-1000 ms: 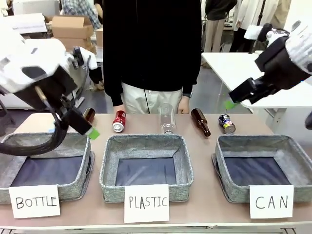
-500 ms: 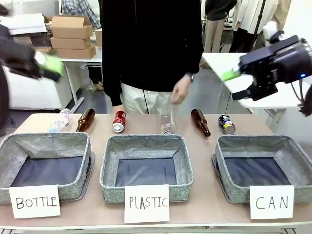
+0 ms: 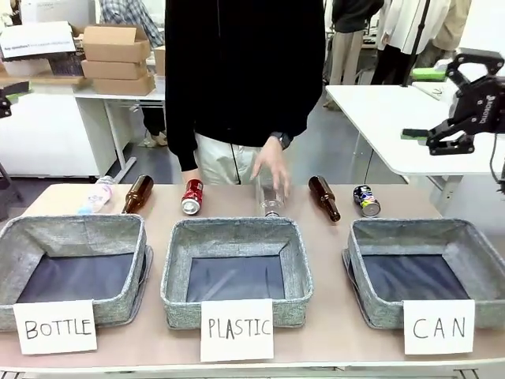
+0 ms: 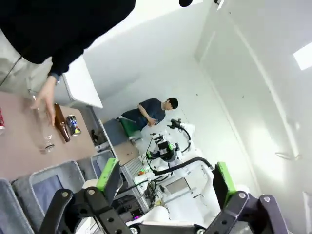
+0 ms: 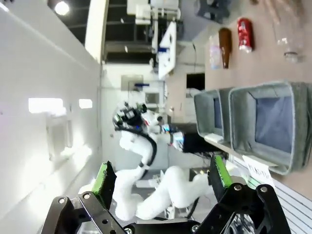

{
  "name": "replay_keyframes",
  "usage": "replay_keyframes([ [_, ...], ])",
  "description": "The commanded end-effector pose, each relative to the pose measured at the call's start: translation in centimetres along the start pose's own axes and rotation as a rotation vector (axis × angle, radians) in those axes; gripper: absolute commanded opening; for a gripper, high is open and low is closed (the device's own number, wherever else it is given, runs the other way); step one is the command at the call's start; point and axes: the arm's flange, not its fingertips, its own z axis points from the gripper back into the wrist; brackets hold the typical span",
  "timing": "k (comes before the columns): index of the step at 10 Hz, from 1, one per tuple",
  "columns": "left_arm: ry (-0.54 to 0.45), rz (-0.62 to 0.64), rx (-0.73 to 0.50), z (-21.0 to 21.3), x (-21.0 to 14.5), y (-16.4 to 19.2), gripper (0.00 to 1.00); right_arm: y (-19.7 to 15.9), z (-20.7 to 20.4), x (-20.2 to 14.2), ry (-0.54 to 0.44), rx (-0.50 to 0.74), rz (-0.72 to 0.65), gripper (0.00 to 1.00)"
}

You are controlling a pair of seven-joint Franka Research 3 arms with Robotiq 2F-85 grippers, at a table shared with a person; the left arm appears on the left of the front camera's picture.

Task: Sort the can waste into the basket.
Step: Pick up the can waste from the table and place it in the right Fabric basket.

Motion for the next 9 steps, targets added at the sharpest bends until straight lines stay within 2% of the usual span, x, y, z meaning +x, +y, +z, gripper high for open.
replay_keyframes([
  [1,0.088,-0.109,0.005,-1.62,-0.90,-2.82,1.00,0.40,-1.58,-0.74,0.075,-0.033,0.083,1.00],
  [9,0.088,-0.109,0.005,-1.62,-0.90,-2.82,1.00,0.40,-1.58,-0.74,0.075,-0.033,0.083,1.00],
])
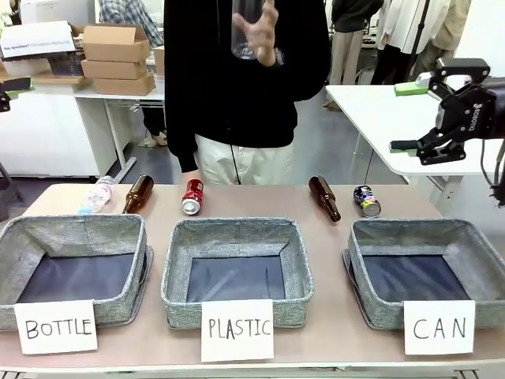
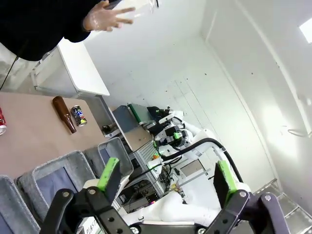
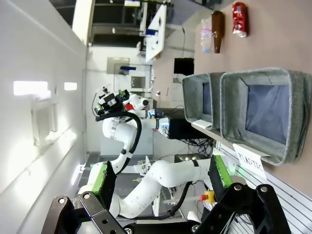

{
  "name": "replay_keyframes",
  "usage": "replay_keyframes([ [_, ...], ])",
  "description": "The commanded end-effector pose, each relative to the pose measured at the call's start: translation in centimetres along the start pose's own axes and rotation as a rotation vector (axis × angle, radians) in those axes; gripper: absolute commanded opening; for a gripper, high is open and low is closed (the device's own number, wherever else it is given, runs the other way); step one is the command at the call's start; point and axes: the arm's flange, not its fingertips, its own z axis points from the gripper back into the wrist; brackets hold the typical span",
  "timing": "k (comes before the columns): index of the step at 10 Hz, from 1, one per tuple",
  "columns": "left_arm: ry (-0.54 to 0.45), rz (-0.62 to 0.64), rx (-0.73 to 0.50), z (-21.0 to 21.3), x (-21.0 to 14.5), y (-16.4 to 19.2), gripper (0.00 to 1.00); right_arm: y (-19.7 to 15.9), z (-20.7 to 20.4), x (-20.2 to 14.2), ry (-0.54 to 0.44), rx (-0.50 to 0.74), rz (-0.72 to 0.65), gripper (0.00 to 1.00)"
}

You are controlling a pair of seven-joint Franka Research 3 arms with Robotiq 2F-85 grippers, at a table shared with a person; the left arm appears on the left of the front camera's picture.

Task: Sort the can waste into the basket.
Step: Pick up the can waste from the table and place it in the right Fabric basket.

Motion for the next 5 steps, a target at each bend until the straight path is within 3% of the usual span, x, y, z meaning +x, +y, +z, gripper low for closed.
replay_keyframes([
  [1,-0.010,-0.017,-0.026,-0.4,0.0,0.1,1.00,0.0,0.0,0.0,-0.001,0.001,-0.001,1.00],
  [2,-0.010,-0.017,-0.026,-0.4,0.0,0.1,1.00,0.1,-0.4,0.5,0.023,-0.030,0.019,1.00],
  [3,-0.010,-0.017,-0.026,-0.4,0.0,0.1,1.00,0.0,-0.8,1.0,-0.097,-0.279,0.043,1.00],
  [4,-0.010,-0.017,-0.026,-0.4,0.0,0.1,1.00,0.2,-1.3,1.6,-0.080,-0.539,0.040,1.00],
  [5,-0.010,-0.017,-0.026,-0.4,0.0,0.1,1.00,0.6,-2.0,2.0,-0.045,-0.537,0.053,1.00],
])
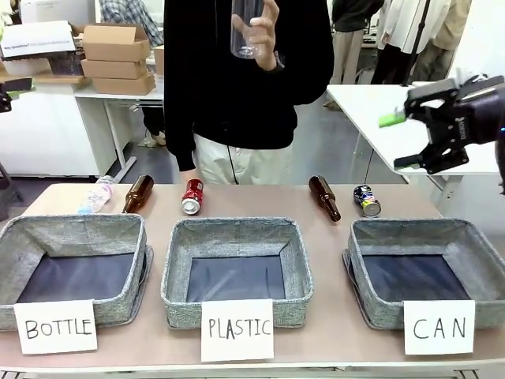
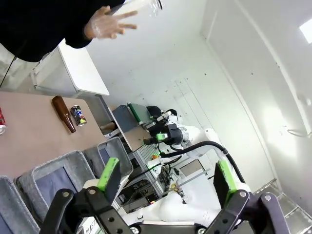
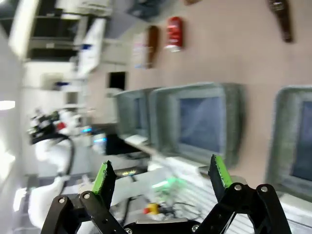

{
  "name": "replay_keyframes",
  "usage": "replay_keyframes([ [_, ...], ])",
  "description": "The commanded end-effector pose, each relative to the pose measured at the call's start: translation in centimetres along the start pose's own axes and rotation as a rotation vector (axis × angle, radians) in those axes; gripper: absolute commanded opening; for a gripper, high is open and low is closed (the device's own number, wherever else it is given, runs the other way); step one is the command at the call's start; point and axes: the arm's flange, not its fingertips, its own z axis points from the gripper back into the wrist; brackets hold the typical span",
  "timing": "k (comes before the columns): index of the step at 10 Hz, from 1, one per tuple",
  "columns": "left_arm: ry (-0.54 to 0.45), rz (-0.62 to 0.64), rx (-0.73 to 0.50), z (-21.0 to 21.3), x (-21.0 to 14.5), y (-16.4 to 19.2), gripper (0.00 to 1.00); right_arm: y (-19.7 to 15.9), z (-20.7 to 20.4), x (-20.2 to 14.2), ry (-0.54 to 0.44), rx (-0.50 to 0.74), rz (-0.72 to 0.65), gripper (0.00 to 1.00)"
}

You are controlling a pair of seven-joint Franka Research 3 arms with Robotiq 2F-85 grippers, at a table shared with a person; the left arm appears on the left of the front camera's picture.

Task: Sort the can waste into the basket.
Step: Pick up the can waste from the table and place it in the right Fabric basket.

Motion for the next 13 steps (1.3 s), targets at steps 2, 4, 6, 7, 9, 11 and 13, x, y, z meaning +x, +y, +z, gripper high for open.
replay_keyframes([
  [2,0.000,0.000,0.000,0.0,0.0,0.0,1.00,-0.4,0.6,-0.5,0.012,0.149,-0.036,1.00],
  [4,0.094,-0.099,0.462,0.2,2.5,0.1,1.00,-0.4,0.6,-0.5,0.012,0.149,-0.036,1.00],
  [6,0.201,-0.111,0.910,0.0,7.4,3.2,1.00,-0.4,0.6,-0.5,0.012,0.149,-0.036,1.00],
  [7,0.327,-0.061,0.955,-0.4,9.0,6.1,1.00,-0.4,0.6,-0.5,0.012,0.149,-0.036,1.00],
  [9,0.464,0.016,0.850,-1.7,10.8,10.9,1.00,-0.4,0.6,-0.5,0.012,0.149,-0.036,1.00],
  [11,0.357,-0.092,0.905,-1.5,8.6,10.3,1.00,-0.4,0.6,-0.5,0.012,0.149,-0.036,1.00],
  [13,0.405,-0.010,0.856,-2.6,9.6,13.7,1.00,-0.4,0.6,-0.5,0.012,0.149,-0.036,1.00],
])
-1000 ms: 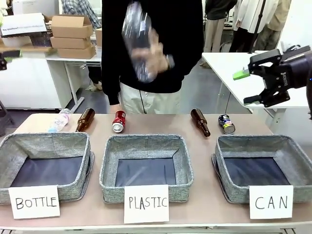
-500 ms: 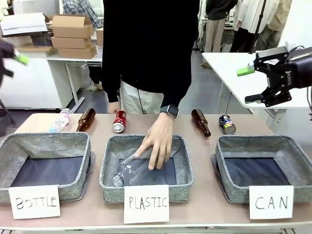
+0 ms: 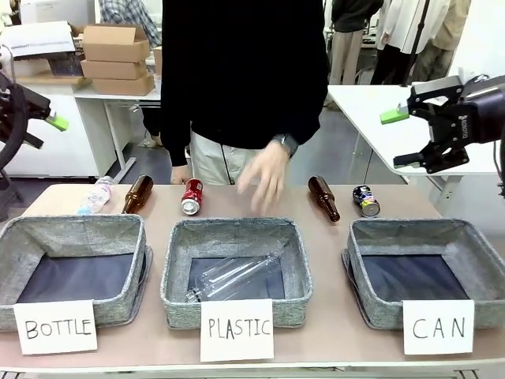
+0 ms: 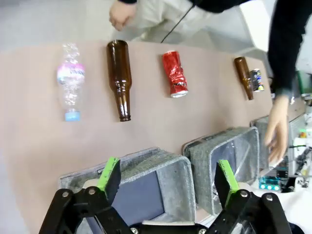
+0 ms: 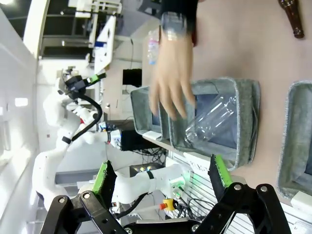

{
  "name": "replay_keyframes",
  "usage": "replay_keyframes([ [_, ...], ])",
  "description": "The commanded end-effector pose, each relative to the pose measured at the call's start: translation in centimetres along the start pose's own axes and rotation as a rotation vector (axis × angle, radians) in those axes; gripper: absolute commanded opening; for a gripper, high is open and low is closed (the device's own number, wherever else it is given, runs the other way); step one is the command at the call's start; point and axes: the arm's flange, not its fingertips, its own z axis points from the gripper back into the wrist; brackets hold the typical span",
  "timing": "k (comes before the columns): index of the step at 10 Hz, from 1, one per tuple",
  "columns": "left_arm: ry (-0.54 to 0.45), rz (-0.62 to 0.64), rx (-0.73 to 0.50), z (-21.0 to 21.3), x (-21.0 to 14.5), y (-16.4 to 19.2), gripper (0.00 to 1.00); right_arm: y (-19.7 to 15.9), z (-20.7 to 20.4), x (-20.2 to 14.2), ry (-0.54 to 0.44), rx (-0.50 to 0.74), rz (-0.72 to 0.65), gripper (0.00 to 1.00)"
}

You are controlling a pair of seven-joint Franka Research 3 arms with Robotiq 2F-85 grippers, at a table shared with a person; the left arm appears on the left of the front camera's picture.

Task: Sort the can waste into the basket.
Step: Pick up the can waste from the table and place it in the right Fabric basket.

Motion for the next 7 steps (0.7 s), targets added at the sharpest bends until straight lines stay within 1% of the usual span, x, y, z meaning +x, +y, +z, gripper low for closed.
replay_keyframes([
  [1,0.113,-0.111,-0.065,-4.3,1.2,-2.0,1.00,0.0,-0.2,-0.1,-0.004,0.022,0.003,1.00],
  [2,0.144,-0.148,-0.079,-9.0,4.3,-3.5,1.00,0.0,-0.2,-0.1,-0.004,0.022,0.003,1.00],
  [3,0.183,-0.189,-0.117,-13.4,6.6,-5.2,1.00,0.0,-0.2,-0.1,-0.004,0.022,0.003,1.00],
  [4,0.222,-0.190,-0.081,-17.9,8.6,-6.9,1.00,0.0,-0.2,-0.1,-0.004,0.022,0.003,1.00],
  [5,0.231,-0.190,-0.008,-21.8,10.1,-7.7,1.00,0.0,-0.2,-0.1,-0.004,0.022,0.003,1.00],
  [6,0.261,-0.183,0.034,-25.4,11.3,-7.5,1.00,0.0,-0.2,-0.1,-0.004,0.022,0.003,1.00],
  [7,0.335,-0.160,0.042,-29.1,12.1,-7.1,1.00,0.0,-0.2,-0.1,-0.004,0.022,0.003,1.00],
])
